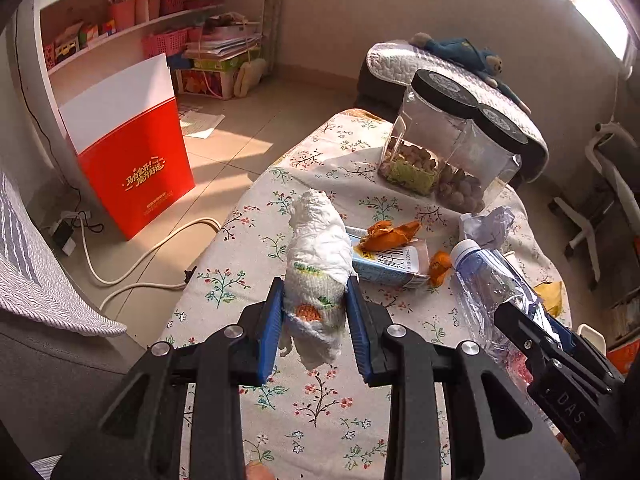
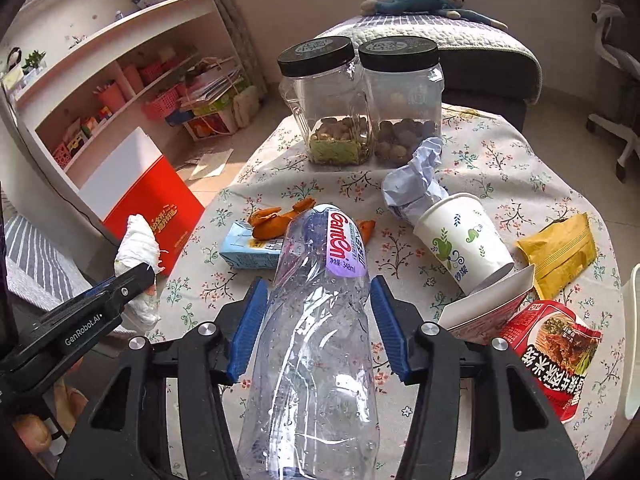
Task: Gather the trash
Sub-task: 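Grasp another white tissue wad with the left tool while the right grasps the clear plastic bottle, then lift the tissue wad with the left tool while the right lifts the bottle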
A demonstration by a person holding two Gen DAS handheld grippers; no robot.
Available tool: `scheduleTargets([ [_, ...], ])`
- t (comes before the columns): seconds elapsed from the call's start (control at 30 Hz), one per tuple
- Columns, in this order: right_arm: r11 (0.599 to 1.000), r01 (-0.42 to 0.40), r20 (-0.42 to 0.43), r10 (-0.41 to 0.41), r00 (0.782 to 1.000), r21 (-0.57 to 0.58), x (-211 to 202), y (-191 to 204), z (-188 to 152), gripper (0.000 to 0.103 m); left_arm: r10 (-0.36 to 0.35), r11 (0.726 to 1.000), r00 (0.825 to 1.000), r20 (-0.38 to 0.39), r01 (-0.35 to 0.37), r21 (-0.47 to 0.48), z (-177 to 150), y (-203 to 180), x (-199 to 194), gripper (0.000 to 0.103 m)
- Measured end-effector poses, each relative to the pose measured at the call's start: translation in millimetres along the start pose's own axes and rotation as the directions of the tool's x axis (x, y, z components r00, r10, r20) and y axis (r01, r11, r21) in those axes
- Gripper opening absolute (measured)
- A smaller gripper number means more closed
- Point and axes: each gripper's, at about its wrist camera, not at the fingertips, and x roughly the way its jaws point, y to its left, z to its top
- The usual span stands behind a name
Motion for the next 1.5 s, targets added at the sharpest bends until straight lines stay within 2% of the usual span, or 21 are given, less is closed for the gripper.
scheduleTargets([
  [0.1,1.000,-0.027,0.026,0.027,0.999,0.011,-9,-8,6,0.034,-0.019,1.000,0.999,0.038,0.019,0.002,3,-4,-8,0.031],
  [0.13,0.999,-0.035,0.038,0.034,0.999,0.012,-13,-9,8,0.023,-0.022,1.000,0.998,0.051,0.021,0.003,3,-4,-10,0.031],
  [0.23,1.000,-0.009,0.062,0.010,0.998,-0.018,-17,-7,13,0.021,-0.035,0.999,0.996,0.077,0.033,0.019,5,-10,-16,0.031],
  [0.3,0.999,0.004,0.034,-0.003,0.999,-0.037,-12,-6,13,0.023,-0.038,0.999,0.996,0.084,0.035,0.026,5,-12,-18,0.031],
  [0.33,0.999,0.012,-0.006,-0.013,1.000,-0.051,-5,-6,13,0.035,-0.040,0.999,0.996,0.081,0.038,0.028,5,-13,-18,0.031],
  [0.37,0.998,0.023,-0.049,-0.026,0.998,-0.060,2,-7,10,0.066,-0.041,0.999,0.996,0.074,0.039,0.030,5,-14,-16,0.031],
  [0.4,0.998,0.035,-0.076,-0.040,0.996,-0.057,8,-9,7,0.074,-0.039,0.999,0.997,0.063,0.037,0.032,4,-14,-14,0.031],
  [0.47,0.997,0.029,-0.169,-0.042,0.985,-0.078,24,-8,0,0.076,-0.029,0.999,0.999,0.037,0.028,0.031,2,-11,-9,0.031],
  [0.67,0.978,-0.027,-0.388,-0.057,0.920,-0.206,83,23,-37,0.077,-0.014,1.000,1.000,0.010,0.014,0.011,3,-2,-3,0.031],
  [0.73,0.967,-0.027,-0.413,-0.082,0.907,-0.252,99,34,-47,0.081,0.000,1.000,1.000,-0.001,0.000,0.005,3,1,-1,0.031],
  [0.8,0.963,-0.012,-0.421,-0.107,0.901,-0.271,112,37,-55,0.079,0.016,1.000,1.000,-0.017,-0.016,-0.006,2,6,2,0.031],
  [0.83,0.961,0.006,-0.408,-0.124,0.905,-0.278,113,37,-57,0.065,0.019,1.000,1.000,-0.023,-0.020,-0.012,1,8,4,0.031],
  [0.87,0.963,-0.004,-0.390,-0.106,0.915,-0.271,109,37,-54,0.058,0.022,1.000,0.999,-0.027,-0.022,-0.018,1,11,5,0.031],
  [0.93,0.976,-0.032,-0.362,-0.049,0.931,-0.216,99,34,-44,0.058,0.022,0.999,0.999,-0.024,-0.023,-0.029,2,15,5,0.031],
  [1.07,0.982,-0.027,-0.174,-0.006,0.985,-0.189,52,36,-15,0.058,-0.002,0.999,1.000,0.021,0.003,-0.050,7,14,-5,0.031],
  [1.17,0.985,-0.012,-0.016,0.009,1.000,-0.172,12,34,3,0.058,-0.005,0.999,0.996,0.093,0.009,-0.041,10,7,-20,0.031],
  [1.23,0.985,0.013,0.089,0.002,0.996,-0.171,-13,31,11,0.058,0.006,1.000,0.989,0.149,-0.002,-0.025,11,-2,-31,0.031],
  [1.33,0.987,0.045,0.210,-0.012,0.978,-0.153,-42,23,16,0.058,0.011,1.000,0.975,0.223,-0.011,0.000,11,-15,-47,0.031],
  [1.5,0.991,0.073,0.322,-0.033,0.946,-0.113,-64,5,23,0.058,0.002,1.000,0.950,0.311,-0.011,0.027,11,-36,-65,0.031],
])
